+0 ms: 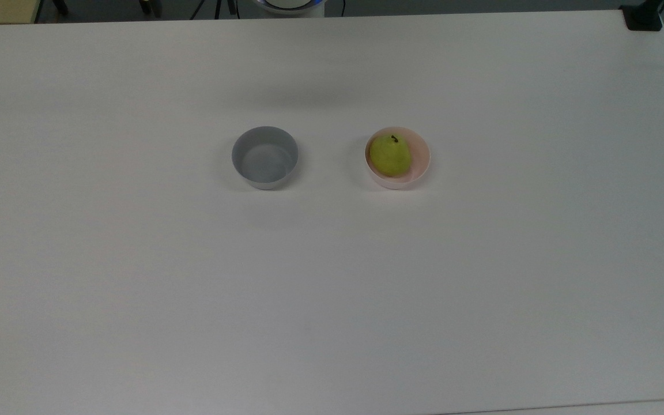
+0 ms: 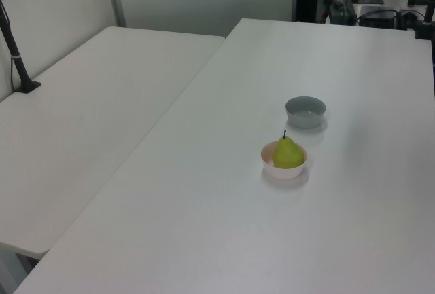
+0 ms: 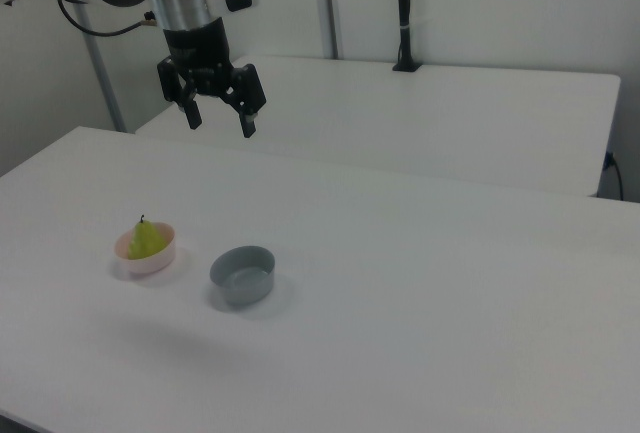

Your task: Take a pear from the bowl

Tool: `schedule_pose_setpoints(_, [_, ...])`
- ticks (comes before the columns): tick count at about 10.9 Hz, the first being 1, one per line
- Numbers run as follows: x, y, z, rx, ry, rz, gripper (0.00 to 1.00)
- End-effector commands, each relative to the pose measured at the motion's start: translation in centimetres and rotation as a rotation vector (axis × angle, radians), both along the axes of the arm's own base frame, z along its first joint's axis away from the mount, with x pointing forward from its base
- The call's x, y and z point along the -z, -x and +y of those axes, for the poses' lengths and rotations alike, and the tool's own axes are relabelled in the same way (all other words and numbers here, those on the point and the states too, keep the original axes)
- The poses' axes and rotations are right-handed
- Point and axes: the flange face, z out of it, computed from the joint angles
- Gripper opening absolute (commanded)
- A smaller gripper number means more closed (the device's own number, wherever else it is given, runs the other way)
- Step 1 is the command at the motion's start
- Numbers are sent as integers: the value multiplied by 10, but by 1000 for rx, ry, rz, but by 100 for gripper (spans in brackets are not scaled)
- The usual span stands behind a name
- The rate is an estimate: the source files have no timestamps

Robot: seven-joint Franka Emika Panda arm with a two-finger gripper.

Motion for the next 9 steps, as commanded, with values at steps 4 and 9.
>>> schedule_pose_setpoints(4, [-1, -1, 2, -15, -17, -3, 100])
schedule_pose_setpoints(9, [1, 0, 4, -40, -15, 1, 100])
